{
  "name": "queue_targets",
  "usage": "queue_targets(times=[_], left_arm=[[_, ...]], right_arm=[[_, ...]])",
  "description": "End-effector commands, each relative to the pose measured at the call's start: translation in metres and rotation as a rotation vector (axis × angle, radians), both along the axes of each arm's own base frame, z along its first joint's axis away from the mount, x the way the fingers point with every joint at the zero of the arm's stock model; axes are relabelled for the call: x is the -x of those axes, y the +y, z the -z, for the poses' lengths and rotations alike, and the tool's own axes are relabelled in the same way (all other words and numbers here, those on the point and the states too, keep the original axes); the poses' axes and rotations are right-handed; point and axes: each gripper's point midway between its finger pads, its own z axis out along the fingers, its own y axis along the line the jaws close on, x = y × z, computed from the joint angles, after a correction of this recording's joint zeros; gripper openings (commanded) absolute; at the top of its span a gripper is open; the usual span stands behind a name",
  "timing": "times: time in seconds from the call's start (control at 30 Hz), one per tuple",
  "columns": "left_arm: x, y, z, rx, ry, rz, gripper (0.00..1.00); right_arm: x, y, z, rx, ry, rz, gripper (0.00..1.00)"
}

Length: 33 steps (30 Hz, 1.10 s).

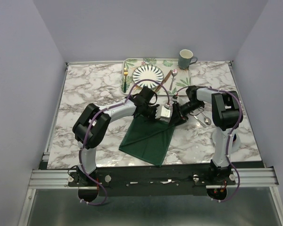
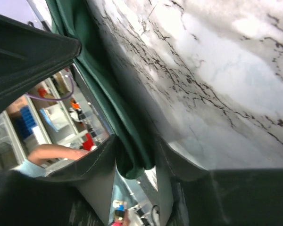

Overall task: Fold the napkin into a case and place the utensils inside
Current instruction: Turn over the upper triangle folded napkin at the center of the board.

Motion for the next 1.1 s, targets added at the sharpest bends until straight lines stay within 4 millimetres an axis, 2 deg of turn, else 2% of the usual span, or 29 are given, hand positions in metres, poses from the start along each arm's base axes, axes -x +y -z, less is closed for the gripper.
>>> queue_targets(times=[0.0,0.03,0.07,0.1,0.17,0.2,0.23,0.27,0.3,0.33,0.5,0.67,1.07], left_arm=[[-0.006,0.003,-0.008,-0.002,0.009,-0.021,0.24],[-0.007,0.005,-0.01,-0.001,0.031,-0.049,0.31],[-0.011,0.006,-0.017,0.008,0.04,-0.075,0.37],[-0.017,0.017,-0.019,0.001,0.073,-0.118,0.47],[-0.024,0.026,-0.035,0.035,0.16,-0.177,0.54],[-0.02,0.038,-0.035,0.019,0.233,-0.205,0.59],[-0.03,0.055,-0.039,0.048,0.292,-0.257,0.61],[-0.036,0.062,-0.042,0.055,0.325,-0.289,0.62],[-0.032,0.072,-0.039,0.039,0.397,-0.323,0.65],[-0.041,0.09,-0.038,0.041,0.426,-0.371,0.66],[-0.057,0.122,-0.022,0.009,0.554,-0.466,0.72],[-0.064,0.127,-0.009,0.012,0.66,-0.526,0.73],[-0.047,0.112,0.017,0.035,0.944,-0.595,0.67]], right_arm=[[-0.002,0.0,0.002,0.03,-0.031,-0.029,0.31],[-0.002,0.0,0.001,0.033,-0.036,-0.032,0.27],[-0.001,-0.001,0.003,0.046,-0.043,-0.04,0.17],[-0.002,-0.001,0.003,0.048,-0.055,-0.046,0.13],[-0.002,-0.001,0.002,0.065,-0.083,-0.063,0.03],[0.0,0.0,0.002,0.071,-0.092,-0.073,0.01],[-0.001,0.0,0.0,0.076,-0.116,-0.081,0.01],[-0.001,0.001,0.001,0.088,-0.138,-0.096,0.01],[0.0,0.002,0.002,0.094,-0.148,-0.108,0.01],[0.0,0.002,0.002,0.1,-0.164,-0.117,0.01],[0.0,0.004,0.004,0.16,-0.277,-0.188,0.01],[-0.001,0.005,0.006,0.201,-0.338,-0.241,0.01],[-0.004,0.001,0.006,0.243,-0.39,-0.276,0.0]])
